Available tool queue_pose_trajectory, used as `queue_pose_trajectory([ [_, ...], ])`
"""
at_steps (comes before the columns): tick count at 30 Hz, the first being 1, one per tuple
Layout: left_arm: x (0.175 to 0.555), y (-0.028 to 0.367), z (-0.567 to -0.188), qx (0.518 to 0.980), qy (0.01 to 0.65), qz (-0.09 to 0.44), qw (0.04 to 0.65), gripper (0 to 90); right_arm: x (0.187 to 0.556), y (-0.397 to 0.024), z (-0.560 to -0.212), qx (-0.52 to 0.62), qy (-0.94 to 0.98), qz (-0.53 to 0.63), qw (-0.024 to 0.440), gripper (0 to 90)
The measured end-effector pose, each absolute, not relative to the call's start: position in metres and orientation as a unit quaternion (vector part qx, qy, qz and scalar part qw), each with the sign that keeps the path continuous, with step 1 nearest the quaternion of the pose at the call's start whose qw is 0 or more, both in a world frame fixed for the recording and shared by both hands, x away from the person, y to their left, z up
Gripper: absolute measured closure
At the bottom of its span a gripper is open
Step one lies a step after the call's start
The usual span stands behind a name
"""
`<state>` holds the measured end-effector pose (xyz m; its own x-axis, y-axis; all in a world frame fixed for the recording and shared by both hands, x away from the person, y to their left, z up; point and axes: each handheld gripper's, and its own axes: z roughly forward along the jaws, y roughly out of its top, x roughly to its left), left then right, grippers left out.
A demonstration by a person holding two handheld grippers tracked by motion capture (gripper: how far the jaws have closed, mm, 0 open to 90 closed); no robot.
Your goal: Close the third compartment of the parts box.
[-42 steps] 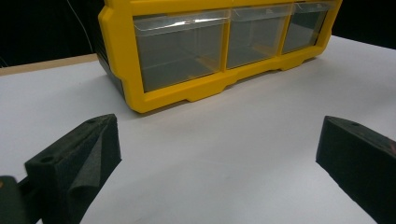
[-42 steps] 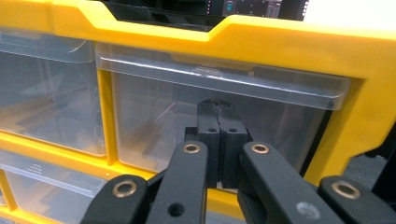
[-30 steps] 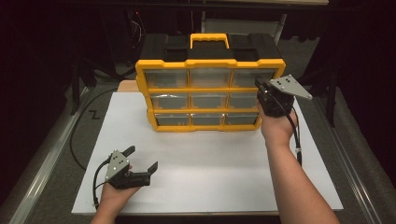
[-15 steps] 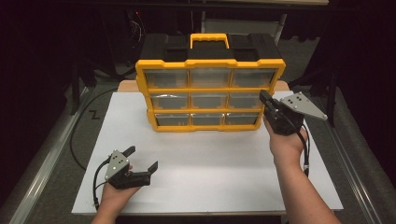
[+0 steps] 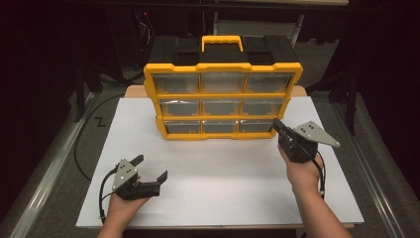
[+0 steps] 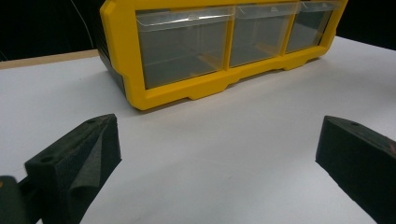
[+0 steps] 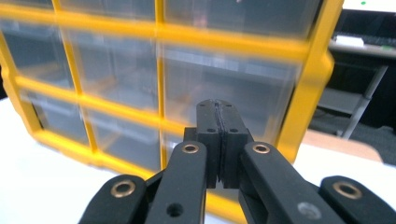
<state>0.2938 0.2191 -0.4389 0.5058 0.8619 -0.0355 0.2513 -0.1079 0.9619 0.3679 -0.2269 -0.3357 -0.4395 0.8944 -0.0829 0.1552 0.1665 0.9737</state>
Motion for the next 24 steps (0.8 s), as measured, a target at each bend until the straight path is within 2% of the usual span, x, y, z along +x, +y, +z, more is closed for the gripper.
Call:
queue_pose_trajectory([
  [11,0.293,0.220,-0.438,0.682,0.407,0.293,0.532,0.7,0.351,-0.250,-0.391,0.414,0.693,0.488,0.332,89.4],
  [18,0.294,0.223,-0.438,0.682,0.410,0.293,0.529,0.4,0.330,-0.275,-0.409,0.432,0.692,0.483,0.318,82.6],
  [24,0.294,0.222,-0.438,0.683,0.415,0.291,0.526,0.4,0.322,-0.287,-0.417,0.435,0.692,0.488,0.306,72.9],
])
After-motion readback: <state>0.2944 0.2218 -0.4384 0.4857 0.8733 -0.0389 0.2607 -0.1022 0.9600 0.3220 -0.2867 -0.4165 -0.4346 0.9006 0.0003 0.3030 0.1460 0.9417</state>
